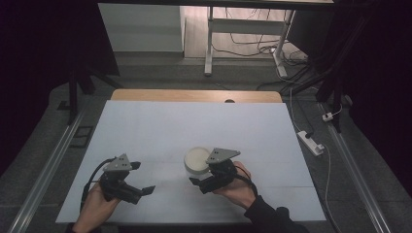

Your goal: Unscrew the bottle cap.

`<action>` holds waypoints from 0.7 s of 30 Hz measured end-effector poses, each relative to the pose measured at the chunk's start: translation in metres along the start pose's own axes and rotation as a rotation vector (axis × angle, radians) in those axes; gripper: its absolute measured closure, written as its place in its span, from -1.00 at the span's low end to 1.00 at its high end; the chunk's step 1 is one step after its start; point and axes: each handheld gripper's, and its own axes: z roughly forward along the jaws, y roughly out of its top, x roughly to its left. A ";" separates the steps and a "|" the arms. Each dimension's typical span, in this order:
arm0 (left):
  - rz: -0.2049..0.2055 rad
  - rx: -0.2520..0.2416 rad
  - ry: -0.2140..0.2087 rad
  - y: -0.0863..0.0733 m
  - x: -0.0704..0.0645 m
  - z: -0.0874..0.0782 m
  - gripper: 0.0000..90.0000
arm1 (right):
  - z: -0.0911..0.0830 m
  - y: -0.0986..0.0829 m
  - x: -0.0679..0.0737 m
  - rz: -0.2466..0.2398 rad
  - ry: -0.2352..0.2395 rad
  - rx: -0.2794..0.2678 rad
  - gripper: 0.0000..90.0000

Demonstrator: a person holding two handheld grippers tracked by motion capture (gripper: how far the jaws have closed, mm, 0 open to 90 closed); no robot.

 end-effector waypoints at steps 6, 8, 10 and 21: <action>0.075 0.002 -0.020 0.022 -0.002 0.009 -1.00 | 0.000 0.000 0.000 -0.009 0.005 0.000 -0.85; 0.097 -0.003 -0.030 0.029 -0.004 0.012 -1.00 | 0.000 0.000 0.000 -0.009 0.007 -0.001 -0.85; 0.120 -0.011 -0.045 0.037 -0.005 0.015 -1.00 | 0.001 0.000 0.000 -0.009 0.009 -0.001 -0.85; 0.218 -0.004 -0.133 0.070 -0.004 0.038 -1.00 | 0.000 -0.001 -0.001 -0.018 0.022 -0.010 -0.85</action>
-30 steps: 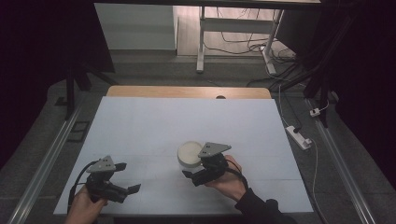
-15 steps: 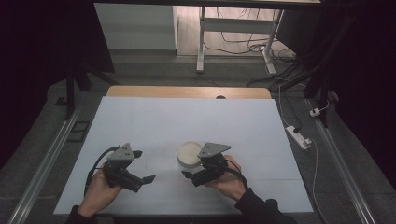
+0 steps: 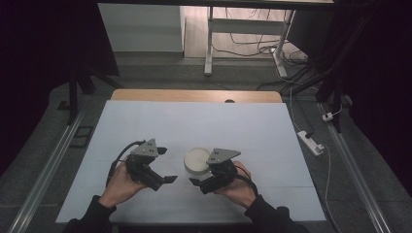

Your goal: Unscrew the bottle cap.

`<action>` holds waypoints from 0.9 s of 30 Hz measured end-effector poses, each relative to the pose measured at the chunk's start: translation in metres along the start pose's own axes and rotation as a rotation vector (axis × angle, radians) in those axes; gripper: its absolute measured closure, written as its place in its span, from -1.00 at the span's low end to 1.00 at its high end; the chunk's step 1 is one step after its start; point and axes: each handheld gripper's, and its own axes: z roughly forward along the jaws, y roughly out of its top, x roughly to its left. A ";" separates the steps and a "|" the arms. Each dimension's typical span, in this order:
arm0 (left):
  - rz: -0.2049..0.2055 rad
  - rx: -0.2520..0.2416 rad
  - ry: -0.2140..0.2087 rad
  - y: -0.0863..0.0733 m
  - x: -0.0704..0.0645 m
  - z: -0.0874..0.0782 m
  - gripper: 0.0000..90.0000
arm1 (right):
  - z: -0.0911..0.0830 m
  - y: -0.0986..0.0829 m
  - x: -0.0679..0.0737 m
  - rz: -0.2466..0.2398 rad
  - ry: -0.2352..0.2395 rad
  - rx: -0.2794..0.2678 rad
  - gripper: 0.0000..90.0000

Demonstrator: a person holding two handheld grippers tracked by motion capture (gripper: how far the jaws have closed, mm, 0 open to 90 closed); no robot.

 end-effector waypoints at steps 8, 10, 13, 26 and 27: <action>0.086 -0.019 -0.103 0.021 0.002 0.014 -1.00 | 0.003 0.000 0.004 -0.021 0.047 -0.014 -0.85; 0.098 -0.018 -0.115 0.023 0.002 0.017 -1.00 | 0.003 0.000 0.004 -0.026 0.056 -0.018 -0.85; 0.130 -0.020 -0.153 0.030 0.001 0.023 -1.00 | 0.005 0.000 0.008 -0.039 0.090 -0.024 -0.85; 0.181 -0.051 -0.211 0.038 -0.005 0.036 -0.83 | 0.005 0.002 0.014 -0.068 0.134 -0.030 -0.85; 0.181 -0.051 -0.211 0.038 -0.005 0.036 -0.83 | 0.005 0.002 0.013 -0.062 0.115 -0.027 -0.85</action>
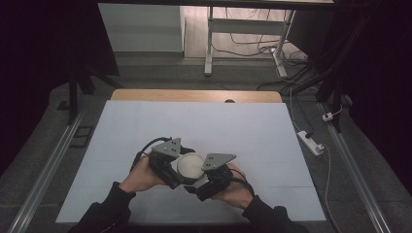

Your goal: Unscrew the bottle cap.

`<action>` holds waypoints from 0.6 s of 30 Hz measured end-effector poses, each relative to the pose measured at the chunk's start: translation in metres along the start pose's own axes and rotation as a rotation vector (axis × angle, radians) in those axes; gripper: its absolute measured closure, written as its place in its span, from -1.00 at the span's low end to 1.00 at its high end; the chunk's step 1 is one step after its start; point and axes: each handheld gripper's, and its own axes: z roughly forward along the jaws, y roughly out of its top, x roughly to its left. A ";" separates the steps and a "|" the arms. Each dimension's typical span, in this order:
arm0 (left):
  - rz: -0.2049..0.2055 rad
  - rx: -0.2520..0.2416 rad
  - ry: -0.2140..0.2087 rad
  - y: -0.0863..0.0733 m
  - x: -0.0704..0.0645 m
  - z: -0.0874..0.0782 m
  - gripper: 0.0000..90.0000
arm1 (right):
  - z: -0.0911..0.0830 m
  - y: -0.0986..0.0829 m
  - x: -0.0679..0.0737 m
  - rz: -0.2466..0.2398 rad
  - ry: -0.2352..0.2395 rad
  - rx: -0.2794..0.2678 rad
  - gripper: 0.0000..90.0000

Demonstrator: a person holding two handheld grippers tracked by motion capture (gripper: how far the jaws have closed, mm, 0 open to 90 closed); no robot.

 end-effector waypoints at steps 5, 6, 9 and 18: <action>-0.091 -0.004 0.097 0.002 0.000 0.007 -0.82 | 0.001 0.000 -0.003 0.036 -0.063 0.014 -0.85; -0.109 -0.002 0.117 0.003 0.000 0.008 -0.82 | 0.002 -0.001 -0.005 0.052 -0.092 0.019 -0.85; -0.184 0.001 0.184 0.006 -0.002 0.012 -0.82 | 0.004 0.000 -0.007 0.076 -0.142 0.023 -0.85; -0.249 0.021 0.268 0.011 -0.003 0.019 -0.89 | 0.008 0.000 -0.010 0.144 -0.183 0.021 -0.85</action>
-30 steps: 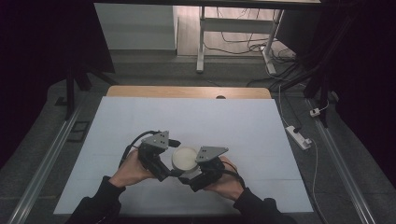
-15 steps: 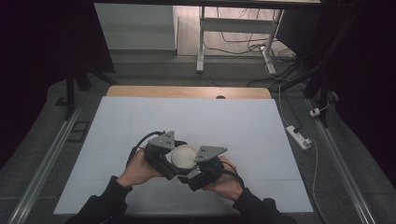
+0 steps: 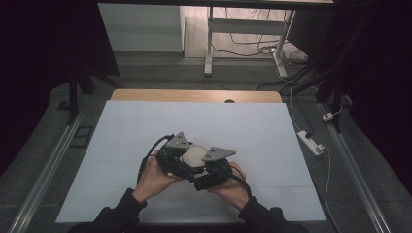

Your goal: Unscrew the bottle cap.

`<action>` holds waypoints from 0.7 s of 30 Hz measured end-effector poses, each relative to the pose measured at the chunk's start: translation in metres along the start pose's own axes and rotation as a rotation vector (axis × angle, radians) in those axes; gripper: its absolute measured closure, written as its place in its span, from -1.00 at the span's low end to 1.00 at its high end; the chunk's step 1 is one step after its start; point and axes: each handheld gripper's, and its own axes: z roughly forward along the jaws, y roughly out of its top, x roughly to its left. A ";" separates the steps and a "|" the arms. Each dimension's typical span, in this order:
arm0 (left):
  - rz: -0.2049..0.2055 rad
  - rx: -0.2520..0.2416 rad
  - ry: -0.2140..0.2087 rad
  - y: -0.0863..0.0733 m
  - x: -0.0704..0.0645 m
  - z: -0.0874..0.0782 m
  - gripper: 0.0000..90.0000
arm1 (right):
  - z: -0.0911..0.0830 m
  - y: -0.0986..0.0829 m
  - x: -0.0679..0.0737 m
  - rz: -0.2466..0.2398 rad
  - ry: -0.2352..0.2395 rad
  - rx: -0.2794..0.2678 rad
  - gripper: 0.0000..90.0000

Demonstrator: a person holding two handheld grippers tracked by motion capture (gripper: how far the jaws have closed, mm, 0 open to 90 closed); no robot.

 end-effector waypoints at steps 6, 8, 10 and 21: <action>0.059 -0.021 -0.083 0.002 0.005 -0.014 -0.99 | -0.002 0.000 -0.001 -0.020 0.028 -0.007 -0.85; 0.110 -0.006 -0.109 0.002 0.007 -0.022 -0.99 | -0.004 0.000 -0.001 -0.041 0.048 -0.012 -0.85; 0.146 0.004 -0.139 0.001 0.010 -0.026 -0.98 | -0.006 0.000 -0.001 -0.061 0.071 -0.013 -0.85; 0.240 0.011 -0.312 -0.008 0.015 -0.022 -0.93 | -0.008 -0.001 0.009 -0.151 0.203 -0.025 -0.85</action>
